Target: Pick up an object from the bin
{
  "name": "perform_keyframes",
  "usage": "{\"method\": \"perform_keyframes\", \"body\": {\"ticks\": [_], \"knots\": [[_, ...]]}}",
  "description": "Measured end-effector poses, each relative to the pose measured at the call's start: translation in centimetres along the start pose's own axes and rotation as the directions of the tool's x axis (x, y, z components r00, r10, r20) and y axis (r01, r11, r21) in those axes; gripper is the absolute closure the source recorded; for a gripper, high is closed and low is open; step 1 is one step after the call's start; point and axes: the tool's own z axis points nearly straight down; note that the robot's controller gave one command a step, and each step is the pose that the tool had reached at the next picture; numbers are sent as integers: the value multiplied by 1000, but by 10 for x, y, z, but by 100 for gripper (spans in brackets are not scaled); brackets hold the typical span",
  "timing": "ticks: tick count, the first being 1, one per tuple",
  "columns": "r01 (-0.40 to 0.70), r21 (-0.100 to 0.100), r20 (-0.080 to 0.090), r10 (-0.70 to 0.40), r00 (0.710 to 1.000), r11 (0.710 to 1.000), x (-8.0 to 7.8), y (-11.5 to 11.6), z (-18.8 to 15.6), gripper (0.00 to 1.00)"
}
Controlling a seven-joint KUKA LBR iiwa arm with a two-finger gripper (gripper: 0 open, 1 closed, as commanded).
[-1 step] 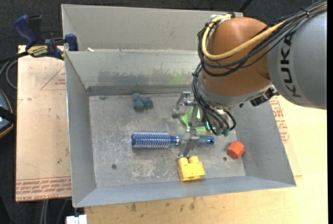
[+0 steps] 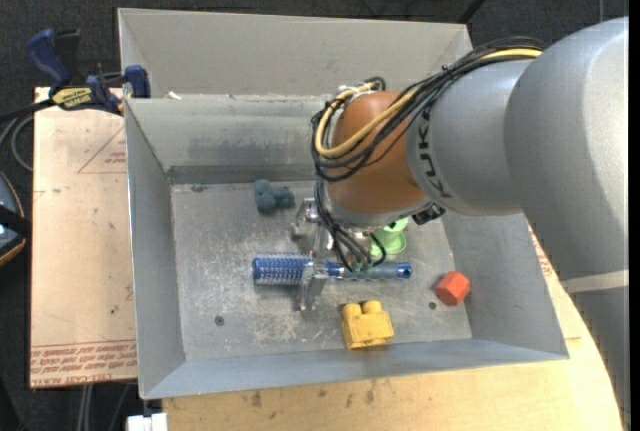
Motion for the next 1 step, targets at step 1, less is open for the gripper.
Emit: {"method": "perform_keyframes", "body": {"ticks": [1], "knots": [[-39,2,-3,40,999,999,4,10,-29,0]]}}
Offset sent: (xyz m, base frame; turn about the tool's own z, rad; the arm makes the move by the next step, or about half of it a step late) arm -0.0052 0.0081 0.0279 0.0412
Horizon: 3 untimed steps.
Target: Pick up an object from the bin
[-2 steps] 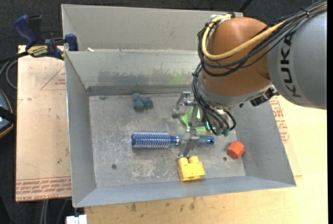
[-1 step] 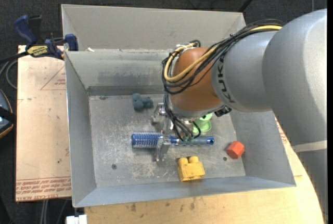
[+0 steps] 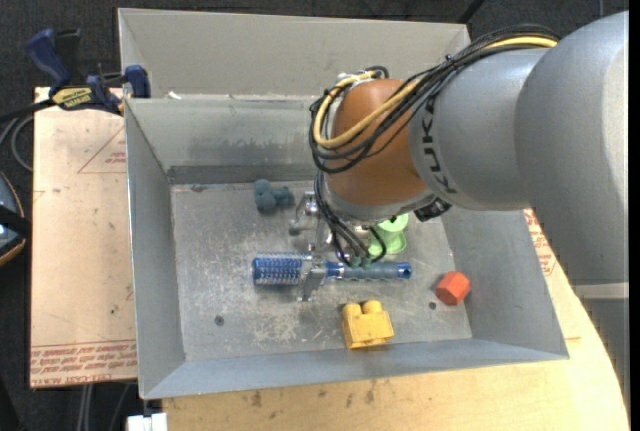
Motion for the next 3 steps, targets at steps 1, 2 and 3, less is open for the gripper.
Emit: {"method": "perform_keyframes", "body": {"ticks": [1,2,3], "knots": [[-27,2,-5,27,1000,1000,5,-13,2,0],[-42,-2,2,42,999,999,0,-17,27,0],[-40,-1,-1,40,999,999,-1,-15,24,0]]}}
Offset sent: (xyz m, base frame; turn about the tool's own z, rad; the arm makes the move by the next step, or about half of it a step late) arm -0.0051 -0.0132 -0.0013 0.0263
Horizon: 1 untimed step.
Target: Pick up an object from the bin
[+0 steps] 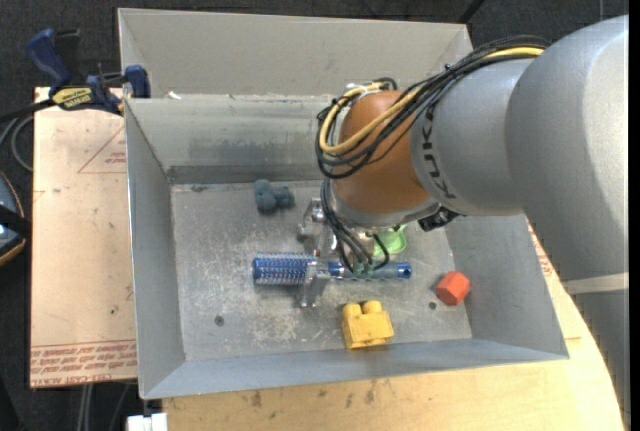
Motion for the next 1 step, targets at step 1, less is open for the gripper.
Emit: {"method": "perform_keyframes", "body": {"ticks": [1], "knots": [[-3,-3,11,3,1000,1000,-3,1,-3,100]]}}
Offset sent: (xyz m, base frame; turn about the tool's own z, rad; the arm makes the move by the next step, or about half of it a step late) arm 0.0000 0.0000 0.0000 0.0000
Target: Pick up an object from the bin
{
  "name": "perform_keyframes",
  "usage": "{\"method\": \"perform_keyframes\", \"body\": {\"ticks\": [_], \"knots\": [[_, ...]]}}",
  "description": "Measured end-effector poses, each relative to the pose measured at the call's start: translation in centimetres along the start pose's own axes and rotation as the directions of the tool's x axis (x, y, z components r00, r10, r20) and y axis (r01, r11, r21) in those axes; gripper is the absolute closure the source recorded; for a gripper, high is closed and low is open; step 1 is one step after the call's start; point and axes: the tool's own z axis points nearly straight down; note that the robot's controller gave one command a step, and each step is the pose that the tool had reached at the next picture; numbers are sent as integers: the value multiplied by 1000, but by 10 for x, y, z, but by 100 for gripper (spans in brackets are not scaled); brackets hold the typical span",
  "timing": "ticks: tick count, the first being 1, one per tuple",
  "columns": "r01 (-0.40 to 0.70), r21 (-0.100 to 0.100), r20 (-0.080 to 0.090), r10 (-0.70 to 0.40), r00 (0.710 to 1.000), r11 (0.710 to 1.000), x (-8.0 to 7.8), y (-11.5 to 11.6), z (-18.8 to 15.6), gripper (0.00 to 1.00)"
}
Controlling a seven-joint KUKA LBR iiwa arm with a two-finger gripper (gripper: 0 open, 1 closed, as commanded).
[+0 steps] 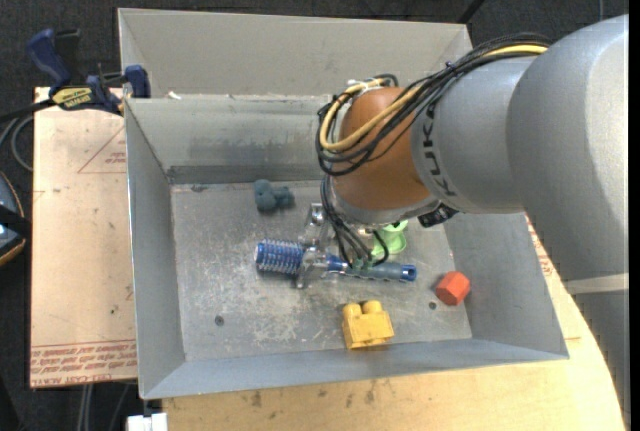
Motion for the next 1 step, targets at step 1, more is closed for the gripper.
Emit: {"method": "perform_keyframes", "body": {"ticks": [1], "knots": [[1,3,-6,-1,1000,1000,-3,2,-69,100]]}}
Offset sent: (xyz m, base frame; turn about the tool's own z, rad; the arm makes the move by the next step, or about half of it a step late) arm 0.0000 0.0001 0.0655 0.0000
